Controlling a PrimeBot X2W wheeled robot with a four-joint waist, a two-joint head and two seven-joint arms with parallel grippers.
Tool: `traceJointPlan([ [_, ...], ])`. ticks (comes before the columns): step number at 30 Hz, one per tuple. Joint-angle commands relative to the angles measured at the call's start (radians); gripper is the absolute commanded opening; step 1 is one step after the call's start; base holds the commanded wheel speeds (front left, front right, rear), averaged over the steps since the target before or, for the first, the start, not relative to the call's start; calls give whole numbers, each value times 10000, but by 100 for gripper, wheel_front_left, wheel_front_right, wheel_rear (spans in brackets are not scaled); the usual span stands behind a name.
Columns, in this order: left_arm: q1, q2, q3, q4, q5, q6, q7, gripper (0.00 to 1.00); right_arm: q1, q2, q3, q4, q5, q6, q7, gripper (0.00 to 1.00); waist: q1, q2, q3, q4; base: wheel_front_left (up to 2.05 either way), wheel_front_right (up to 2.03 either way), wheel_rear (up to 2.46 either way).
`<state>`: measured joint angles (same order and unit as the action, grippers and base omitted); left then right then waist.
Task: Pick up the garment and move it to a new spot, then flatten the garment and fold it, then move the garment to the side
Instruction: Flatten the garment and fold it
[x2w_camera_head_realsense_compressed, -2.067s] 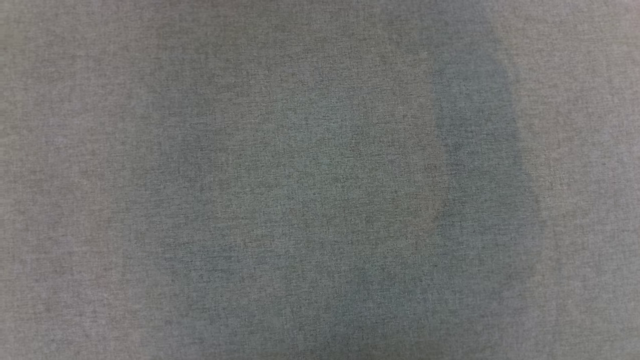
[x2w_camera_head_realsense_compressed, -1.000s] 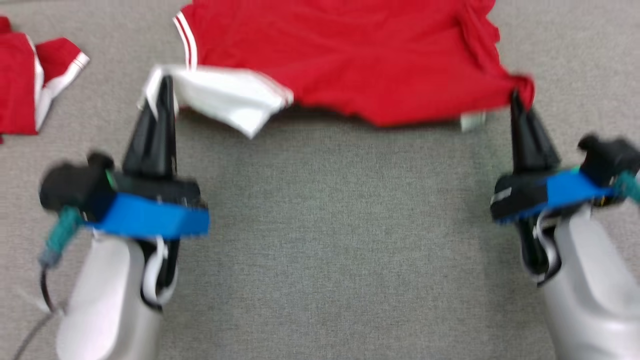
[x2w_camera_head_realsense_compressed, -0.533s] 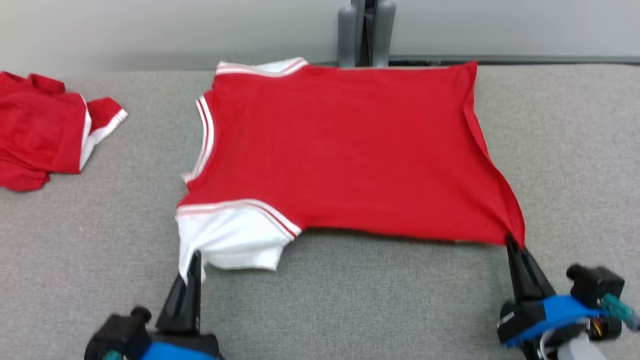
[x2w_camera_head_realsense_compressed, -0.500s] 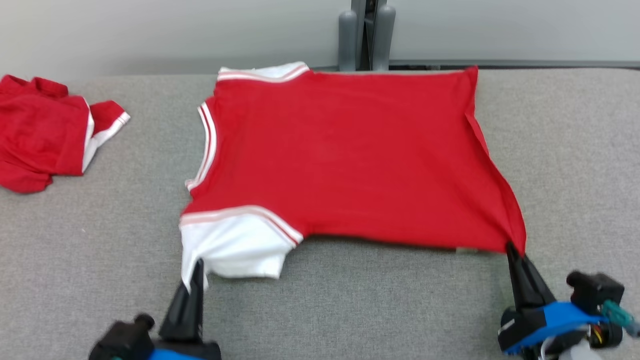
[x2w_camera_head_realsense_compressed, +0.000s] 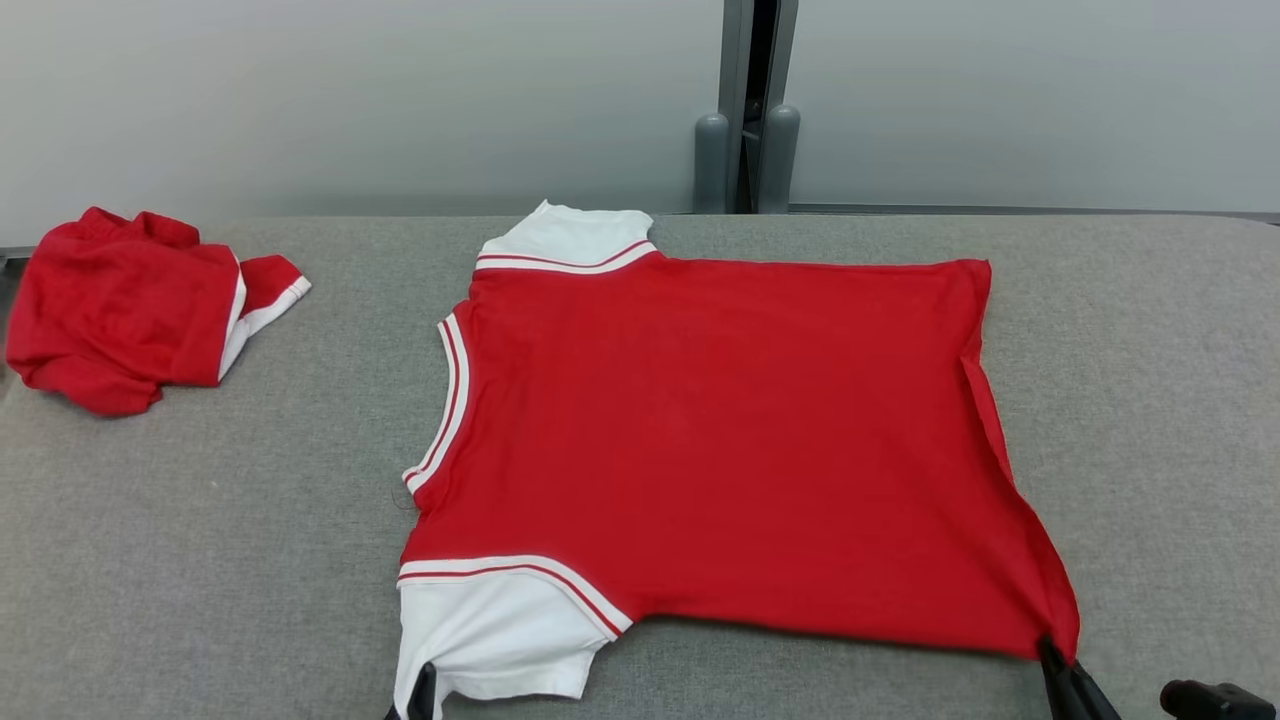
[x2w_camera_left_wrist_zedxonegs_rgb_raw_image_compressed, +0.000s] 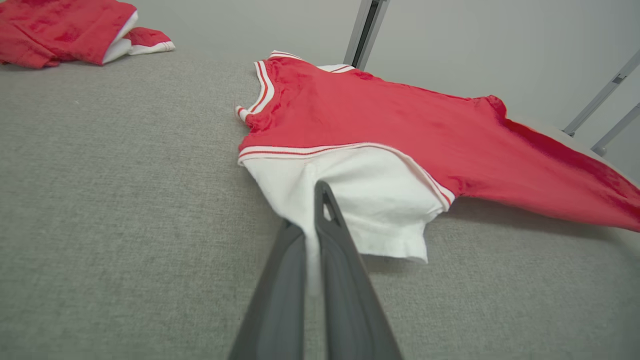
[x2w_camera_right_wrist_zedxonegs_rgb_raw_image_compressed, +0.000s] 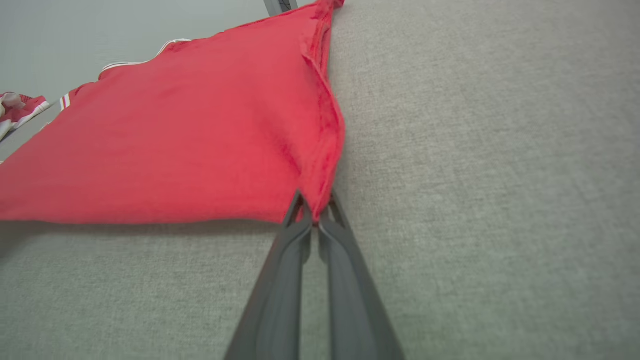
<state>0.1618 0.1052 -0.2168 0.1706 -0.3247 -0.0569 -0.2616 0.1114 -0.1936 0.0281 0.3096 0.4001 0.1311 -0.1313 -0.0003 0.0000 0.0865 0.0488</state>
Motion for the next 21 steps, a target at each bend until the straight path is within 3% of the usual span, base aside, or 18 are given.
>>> traceJointPlan([
  [1,94,31,-4,28,-56,-29,-31,0,266,103,-89,-123,36,-5,125,0,3,0,-43,46,0,0,0],
  [7,-70,144,-132,271,-46,-143,-33,0,523,357,-192,-500,-64,-5,513,0,3,0,-121,60,0,0,0],
  [21,-1357,550,-388,526,172,-398,-38,0,119,226,-130,-973,-103,-6,940,0,3,0,-214,-93,0,0,0],
])
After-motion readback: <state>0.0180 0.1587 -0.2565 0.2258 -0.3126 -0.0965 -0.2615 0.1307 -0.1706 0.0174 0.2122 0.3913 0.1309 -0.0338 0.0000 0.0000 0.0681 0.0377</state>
